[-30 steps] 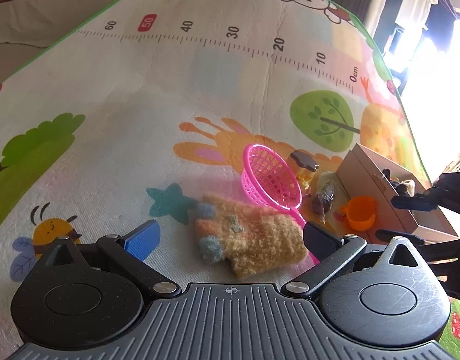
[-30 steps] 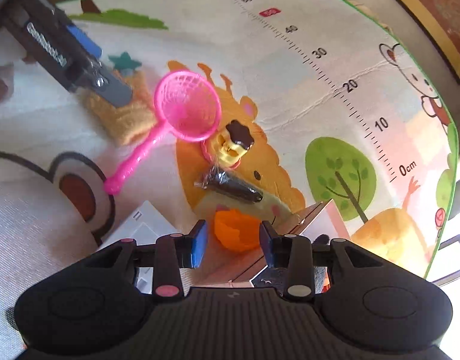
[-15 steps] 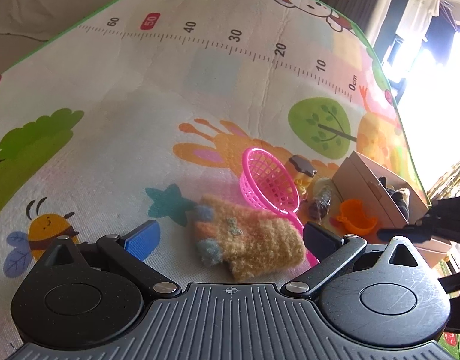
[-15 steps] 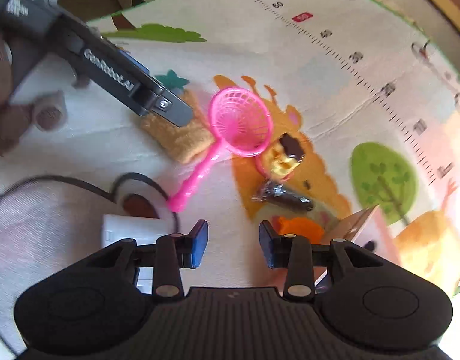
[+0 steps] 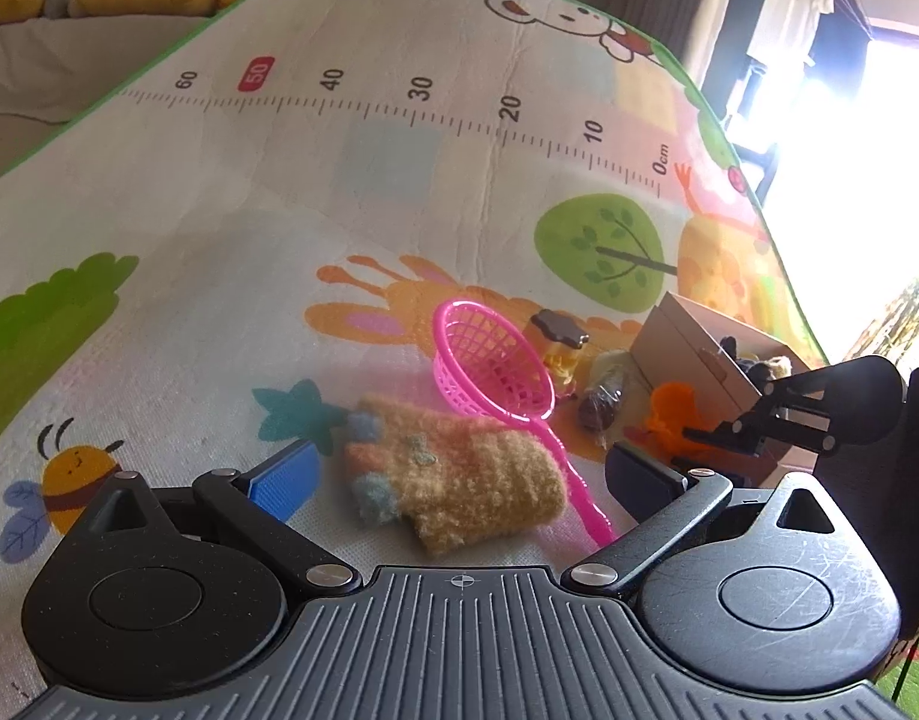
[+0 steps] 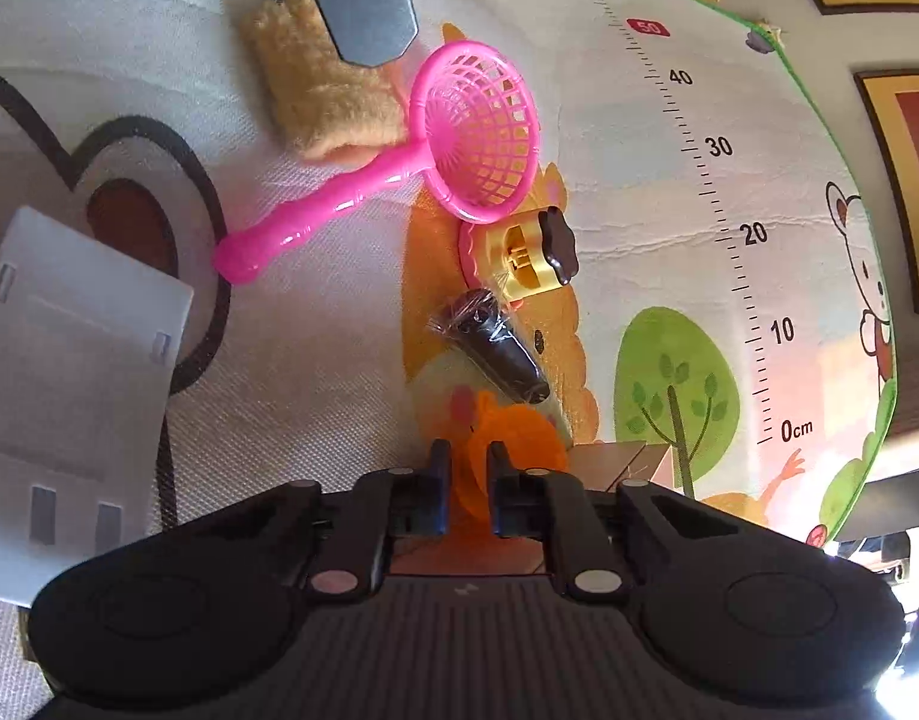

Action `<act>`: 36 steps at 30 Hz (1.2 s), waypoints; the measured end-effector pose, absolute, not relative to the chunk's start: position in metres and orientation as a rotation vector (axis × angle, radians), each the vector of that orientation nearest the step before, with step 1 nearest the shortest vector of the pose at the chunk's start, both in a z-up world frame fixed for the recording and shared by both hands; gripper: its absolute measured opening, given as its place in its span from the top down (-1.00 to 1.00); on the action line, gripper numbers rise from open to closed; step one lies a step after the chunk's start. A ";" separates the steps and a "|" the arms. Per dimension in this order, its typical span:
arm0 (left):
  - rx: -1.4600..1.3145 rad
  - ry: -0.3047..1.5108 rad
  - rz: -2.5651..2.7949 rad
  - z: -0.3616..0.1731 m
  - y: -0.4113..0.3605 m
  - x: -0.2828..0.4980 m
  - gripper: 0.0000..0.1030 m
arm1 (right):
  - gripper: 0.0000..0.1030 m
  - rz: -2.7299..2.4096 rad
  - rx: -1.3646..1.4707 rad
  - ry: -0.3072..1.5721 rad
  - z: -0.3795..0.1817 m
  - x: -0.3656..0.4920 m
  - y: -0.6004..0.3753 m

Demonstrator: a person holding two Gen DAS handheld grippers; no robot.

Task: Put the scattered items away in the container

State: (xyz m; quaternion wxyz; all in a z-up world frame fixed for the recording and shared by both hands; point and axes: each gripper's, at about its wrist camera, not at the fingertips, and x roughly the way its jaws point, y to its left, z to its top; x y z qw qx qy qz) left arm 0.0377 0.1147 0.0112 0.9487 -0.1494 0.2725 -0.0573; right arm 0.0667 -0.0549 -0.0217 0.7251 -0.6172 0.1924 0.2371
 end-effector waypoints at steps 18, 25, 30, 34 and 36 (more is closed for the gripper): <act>0.171 0.678 -0.350 0.003 -0.025 -0.015 -1.00 | 0.84 0.478 -0.741 0.521 0.025 -0.063 -0.185; 0.208 0.688 -0.288 -0.005 -0.034 -0.013 -1.00 | -0.32 0.471 -0.386 0.512 0.027 -0.067 -0.223; 0.263 0.673 -0.256 -0.005 -0.034 -0.011 -1.00 | -0.70 0.473 -0.325 0.515 0.020 -0.061 -0.221; 0.294 0.657 -0.204 -0.004 -0.026 -0.010 -1.00 | -0.84 0.476 -0.292 0.541 0.014 -0.053 -0.218; 0.329 0.645 -0.160 -0.004 -0.021 -0.009 -1.00 | -0.92 0.483 -0.275 0.562 0.013 -0.047 -0.217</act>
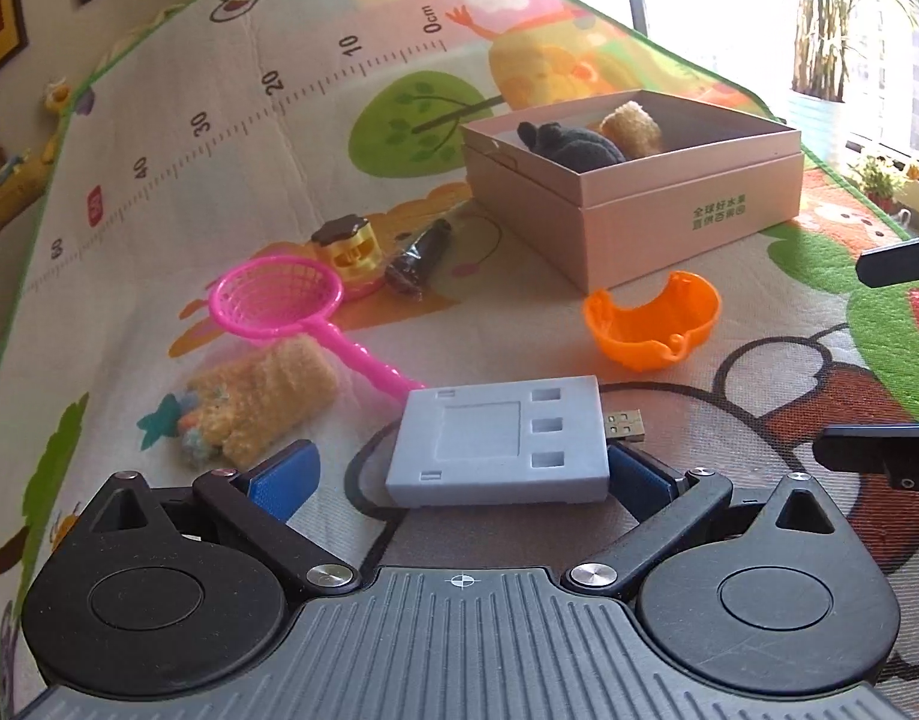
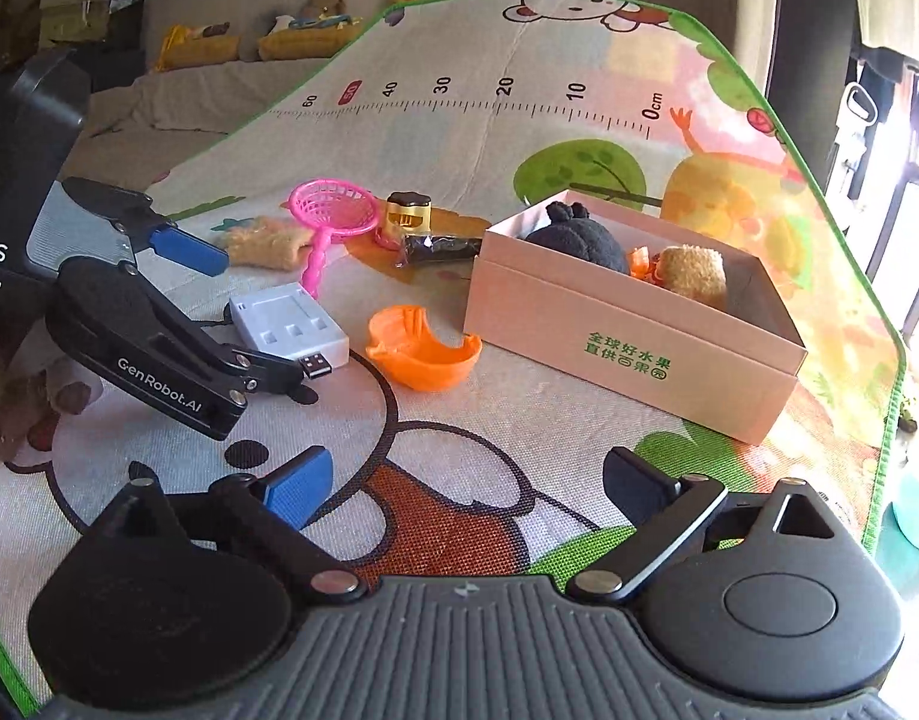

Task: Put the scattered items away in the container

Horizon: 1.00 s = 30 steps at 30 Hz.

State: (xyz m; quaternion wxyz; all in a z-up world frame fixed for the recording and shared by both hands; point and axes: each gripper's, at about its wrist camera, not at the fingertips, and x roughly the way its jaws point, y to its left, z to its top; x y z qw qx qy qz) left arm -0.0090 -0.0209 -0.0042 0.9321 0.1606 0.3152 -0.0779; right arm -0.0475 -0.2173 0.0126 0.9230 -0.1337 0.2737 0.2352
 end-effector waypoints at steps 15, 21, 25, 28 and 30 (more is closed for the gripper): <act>0.270 0.673 -0.274 -0.006 -0.010 0.016 -1.00 | -1.00 0.442 -0.147 0.739 0.002 -0.018 -0.227; 0.177 0.714 -0.309 -0.009 0.002 0.026 -1.00 | -1.00 0.442 -0.151 0.745 0.002 -0.019 -0.226; 0.126 0.748 -0.329 -0.010 0.010 0.032 -1.00 | -1.00 0.439 -0.151 0.750 0.002 -0.019 -0.226; 0.136 0.746 -0.324 -0.010 0.008 0.032 -1.00 | -1.00 0.440 -0.159 0.753 0.002 -0.018 -0.225; 0.131 0.743 -0.326 -0.011 0.009 0.031 -1.00 | -1.00 0.438 -0.161 0.752 0.002 -0.018 -0.224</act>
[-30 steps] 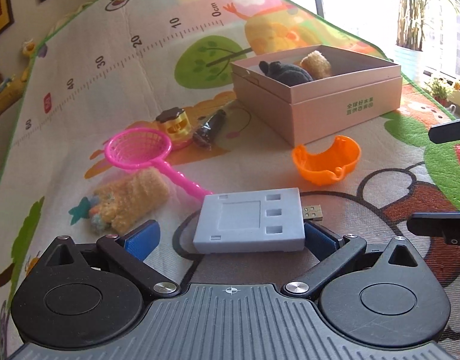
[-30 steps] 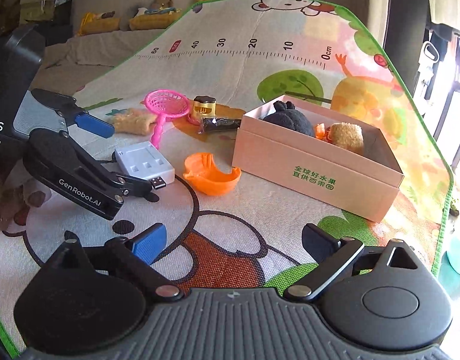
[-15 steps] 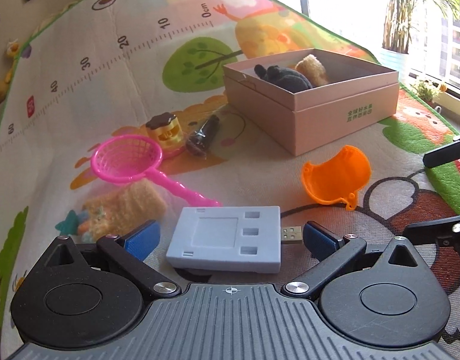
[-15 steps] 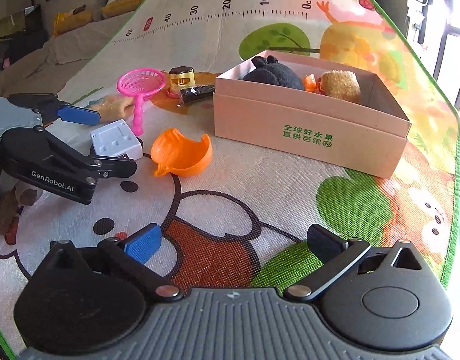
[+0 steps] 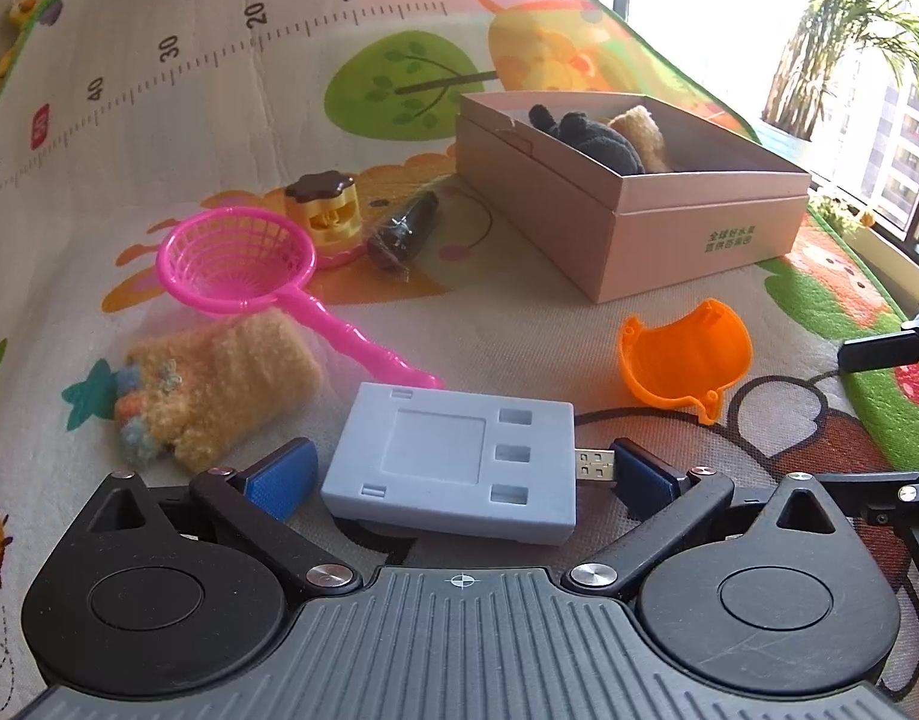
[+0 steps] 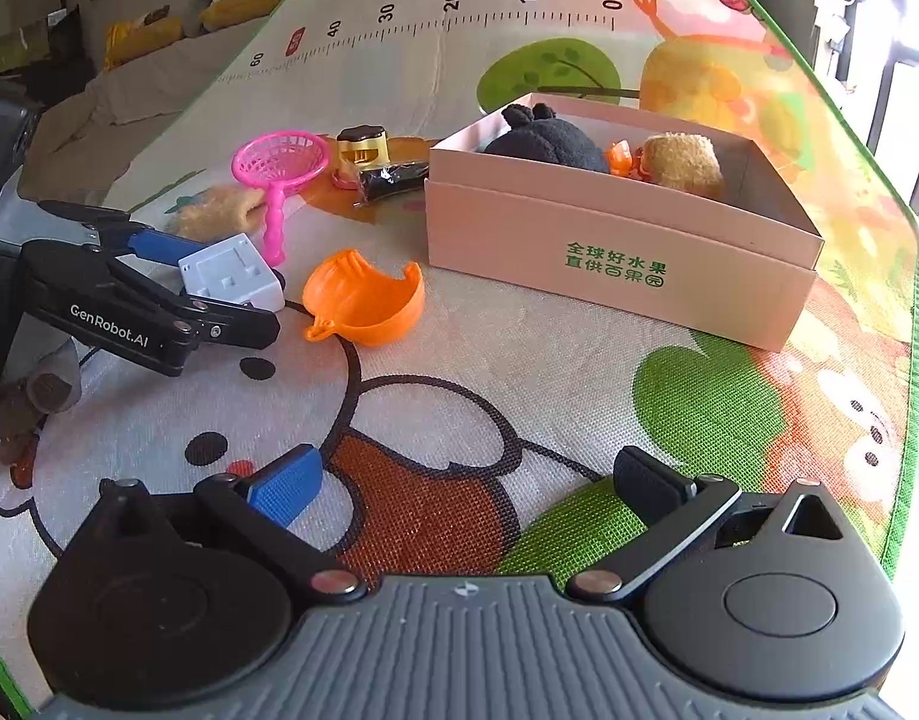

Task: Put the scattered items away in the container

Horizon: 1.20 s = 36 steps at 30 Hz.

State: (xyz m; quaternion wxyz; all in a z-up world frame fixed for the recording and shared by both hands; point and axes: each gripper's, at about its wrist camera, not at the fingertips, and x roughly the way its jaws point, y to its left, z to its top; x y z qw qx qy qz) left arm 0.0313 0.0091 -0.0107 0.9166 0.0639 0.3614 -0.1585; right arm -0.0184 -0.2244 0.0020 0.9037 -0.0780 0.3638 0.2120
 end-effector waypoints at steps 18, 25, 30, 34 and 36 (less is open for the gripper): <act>0.140 0.688 -0.329 -0.006 0.008 0.001 -0.88 | -1.00 0.408 -0.170 0.723 0.006 -0.022 -0.218; 0.102 0.711 -0.358 -0.004 0.012 -0.034 -0.88 | -0.76 0.448 -0.197 0.602 0.026 -0.023 -0.186; 0.071 0.699 -0.370 -0.006 0.016 -0.042 -0.88 | -0.67 0.444 -0.163 0.645 0.023 0.002 -0.167; 0.046 0.700 -0.376 -0.006 0.019 -0.041 -0.88 | -0.61 0.436 -0.141 0.678 0.016 0.019 -0.161; 0.045 0.698 -0.377 -0.006 0.019 -0.042 -0.87 | -0.38 0.433 -0.148 0.695 0.012 0.025 -0.159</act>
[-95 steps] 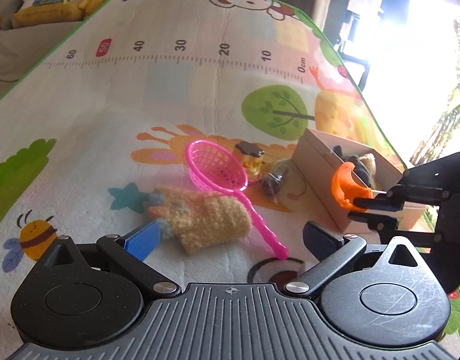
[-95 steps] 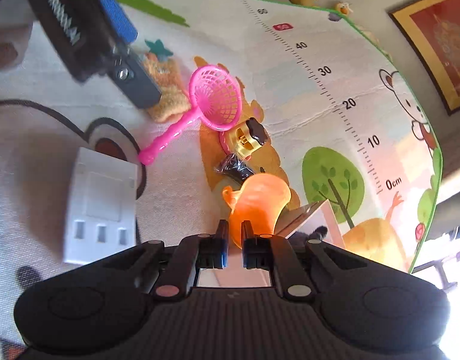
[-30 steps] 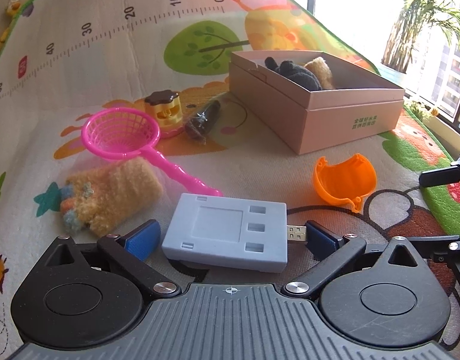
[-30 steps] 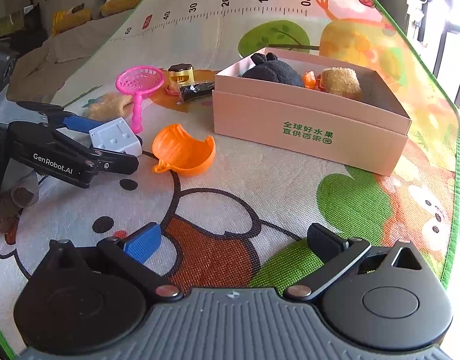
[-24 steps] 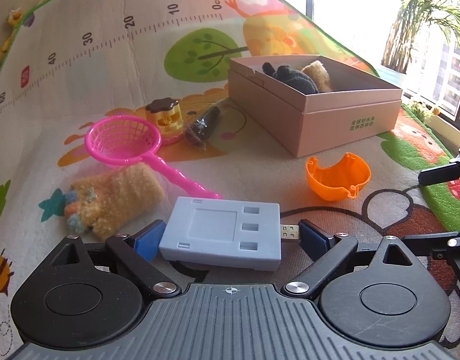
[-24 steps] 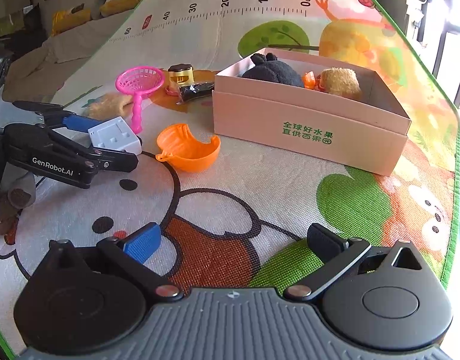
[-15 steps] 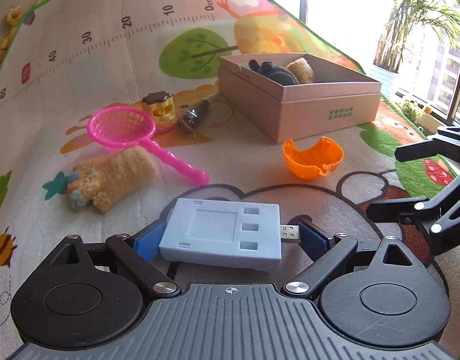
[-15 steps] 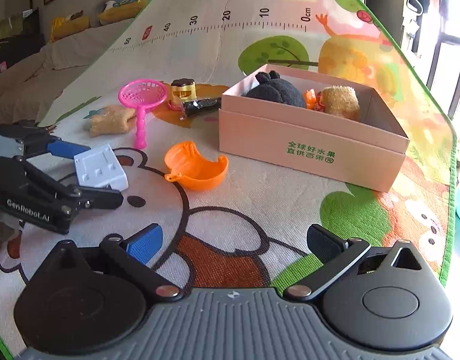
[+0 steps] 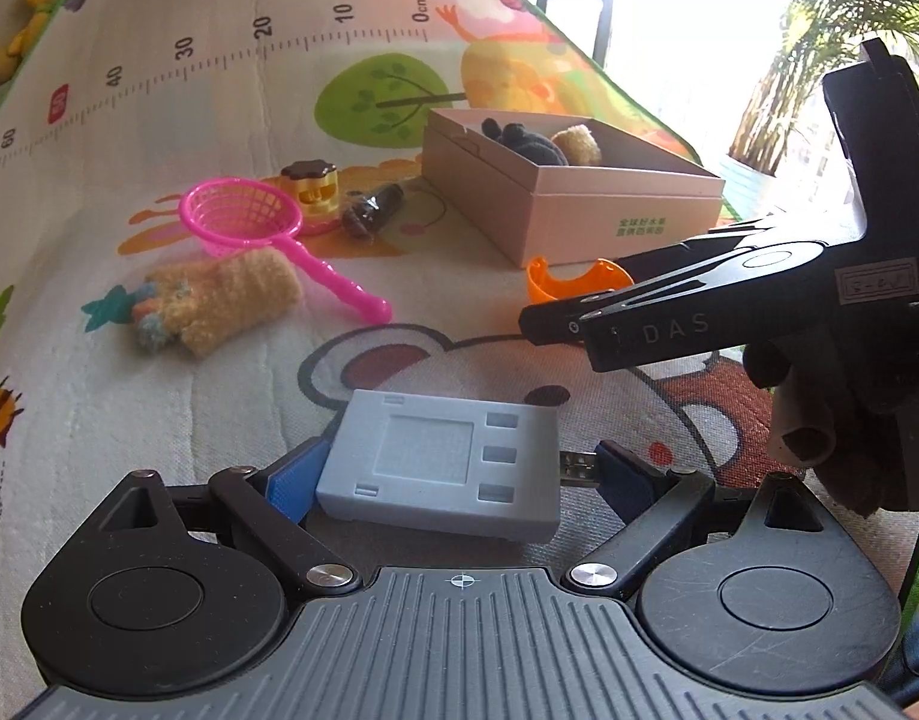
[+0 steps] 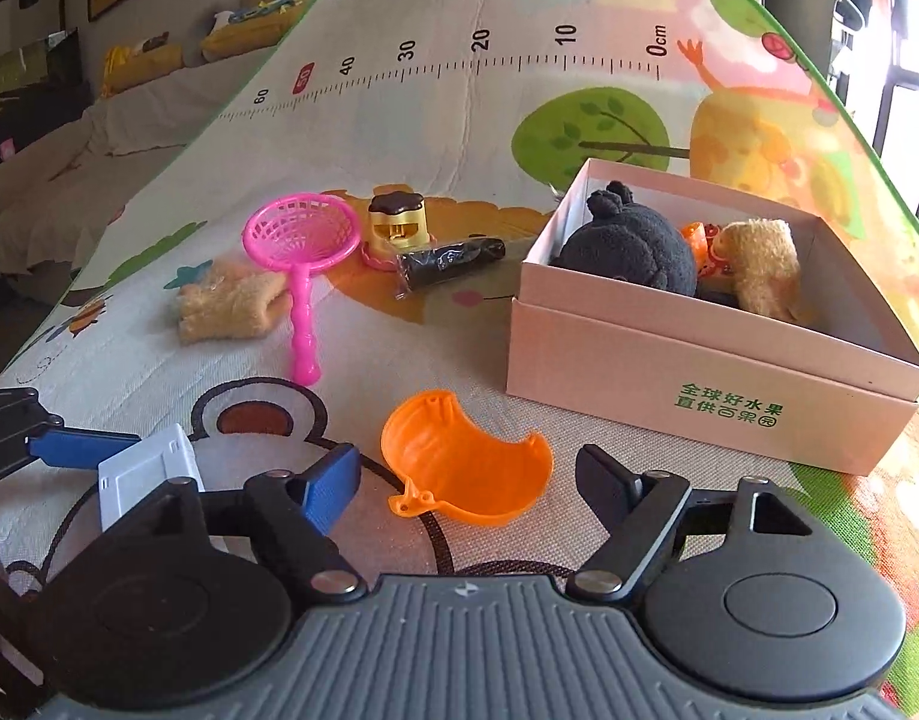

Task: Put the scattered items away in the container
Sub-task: 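Grasp the orange cup with the right tool and lift it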

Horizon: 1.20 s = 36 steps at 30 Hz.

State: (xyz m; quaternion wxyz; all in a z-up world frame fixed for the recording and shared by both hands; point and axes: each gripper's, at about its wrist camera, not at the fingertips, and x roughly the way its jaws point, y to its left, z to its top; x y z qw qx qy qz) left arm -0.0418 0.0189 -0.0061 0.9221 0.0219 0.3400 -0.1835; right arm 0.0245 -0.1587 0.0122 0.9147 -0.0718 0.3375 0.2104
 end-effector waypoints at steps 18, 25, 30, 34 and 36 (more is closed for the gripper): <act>0.077 0.710 -0.380 -0.006 0.014 -0.038 -0.93 | -0.08 0.408 -0.159 0.647 0.027 -0.025 -0.202; 0.137 0.716 -0.379 -0.007 0.004 -0.034 -0.93 | -0.08 0.335 -0.163 0.633 0.024 -0.060 -0.239; 0.154 0.721 -0.438 -0.007 -0.009 -0.043 -0.92 | -0.08 0.283 -0.163 0.635 0.016 -0.069 -0.255; 0.156 0.724 -0.456 -0.007 -0.018 -0.048 -0.92 | -0.08 0.268 -0.143 0.638 0.008 -0.070 -0.260; 0.160 0.726 -0.441 -0.008 -0.021 -0.047 -0.92 | -0.20 0.262 -0.146 0.628 0.007 -0.072 -0.260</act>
